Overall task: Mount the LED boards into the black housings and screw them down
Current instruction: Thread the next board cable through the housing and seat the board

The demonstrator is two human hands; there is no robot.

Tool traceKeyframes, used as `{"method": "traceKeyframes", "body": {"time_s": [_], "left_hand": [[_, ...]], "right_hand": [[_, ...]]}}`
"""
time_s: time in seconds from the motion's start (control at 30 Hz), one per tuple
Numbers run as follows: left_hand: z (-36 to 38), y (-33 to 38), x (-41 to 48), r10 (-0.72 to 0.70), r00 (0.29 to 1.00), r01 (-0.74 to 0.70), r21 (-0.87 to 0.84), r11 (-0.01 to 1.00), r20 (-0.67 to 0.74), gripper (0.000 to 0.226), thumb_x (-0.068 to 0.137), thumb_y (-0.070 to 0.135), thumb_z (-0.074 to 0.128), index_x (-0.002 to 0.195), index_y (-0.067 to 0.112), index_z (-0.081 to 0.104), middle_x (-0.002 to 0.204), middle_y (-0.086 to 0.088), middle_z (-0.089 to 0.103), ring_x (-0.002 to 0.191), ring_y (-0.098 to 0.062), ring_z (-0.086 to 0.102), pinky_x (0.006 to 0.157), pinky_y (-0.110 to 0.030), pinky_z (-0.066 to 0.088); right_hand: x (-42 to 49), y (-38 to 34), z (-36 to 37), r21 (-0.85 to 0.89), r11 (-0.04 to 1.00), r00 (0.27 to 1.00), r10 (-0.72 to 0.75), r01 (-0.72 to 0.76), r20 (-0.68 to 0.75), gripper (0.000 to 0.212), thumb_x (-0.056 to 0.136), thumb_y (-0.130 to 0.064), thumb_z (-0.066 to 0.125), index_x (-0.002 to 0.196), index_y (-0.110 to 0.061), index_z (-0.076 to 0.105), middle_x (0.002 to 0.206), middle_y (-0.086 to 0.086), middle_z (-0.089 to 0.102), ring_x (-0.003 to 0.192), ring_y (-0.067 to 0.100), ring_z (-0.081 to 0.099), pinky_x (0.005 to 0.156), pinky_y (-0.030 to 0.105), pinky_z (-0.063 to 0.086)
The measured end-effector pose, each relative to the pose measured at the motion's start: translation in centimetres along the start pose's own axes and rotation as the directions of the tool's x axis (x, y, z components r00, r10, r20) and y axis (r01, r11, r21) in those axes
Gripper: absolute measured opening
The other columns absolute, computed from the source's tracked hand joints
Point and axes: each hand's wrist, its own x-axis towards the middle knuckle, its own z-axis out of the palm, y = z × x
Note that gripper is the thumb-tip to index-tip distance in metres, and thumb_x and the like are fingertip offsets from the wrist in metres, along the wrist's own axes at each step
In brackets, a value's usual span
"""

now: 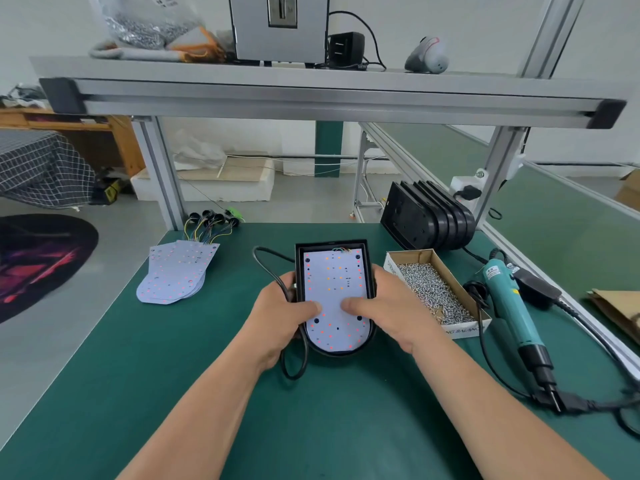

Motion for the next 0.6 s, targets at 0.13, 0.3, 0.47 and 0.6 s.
{"method": "traceKeyframes", "body": {"time_s": [0.13,0.3,0.47,0.6], "left_hand": [[0.0,0.4,-0.2,-0.02,0.997,0.019,0.018,1.0,0.078,0.024,0.108,0.032,0.061,0.127,0.017,0.067,0.114,-0.008,0.08,0.1,-0.027,0.079,0.08,-0.041,0.065],[0.0,0.3,0.3,-0.014,0.971,0.086,0.294,0.952,-0.24,0.07,0.095,0.086,0.03,0.098,0.02,0.054,0.083,-0.004,0.068,0.058,-0.017,0.062,0.06,-0.032,0.051],[-0.5,0.3,0.5,-0.033,0.941,0.119,0.239,0.964,-0.336,0.056,0.096,0.072,0.033,0.092,0.02,0.054,0.082,0.003,0.053,0.071,-0.019,0.058,0.079,-0.043,0.056],[-1.4,0.5,0.3,0.069,0.964,0.1,0.587,0.804,-0.258,0.026,0.101,0.041,0.061,0.127,0.035,0.063,0.09,0.001,0.058,0.084,-0.026,0.067,0.07,-0.035,0.051]], "right_hand": [[0.4,0.0,-0.7,0.047,0.998,0.999,0.033,-0.032,-0.018,0.048,0.08,0.004,0.078,0.123,-0.013,0.066,0.113,0.0,0.079,0.107,0.022,0.075,0.095,0.043,0.058],[0.3,-0.2,-2.1,0.226,0.974,0.992,0.05,-0.023,-0.113,0.039,0.087,0.011,0.071,0.12,-0.01,0.07,0.112,0.002,0.08,0.106,0.024,0.076,0.084,0.034,0.059],[0.3,-0.4,-2.8,0.368,0.93,0.981,0.079,-0.008,-0.176,0.035,0.09,0.005,0.07,0.123,-0.009,0.071,0.116,0.009,0.079,0.108,0.034,0.075,0.093,0.048,0.059],[0.2,-0.6,-2.9,0.406,0.913,0.975,0.058,0.035,-0.213,0.038,0.091,0.007,0.067,0.124,-0.012,0.071,0.116,0.004,0.079,0.107,0.027,0.076,0.09,0.041,0.06]]}}
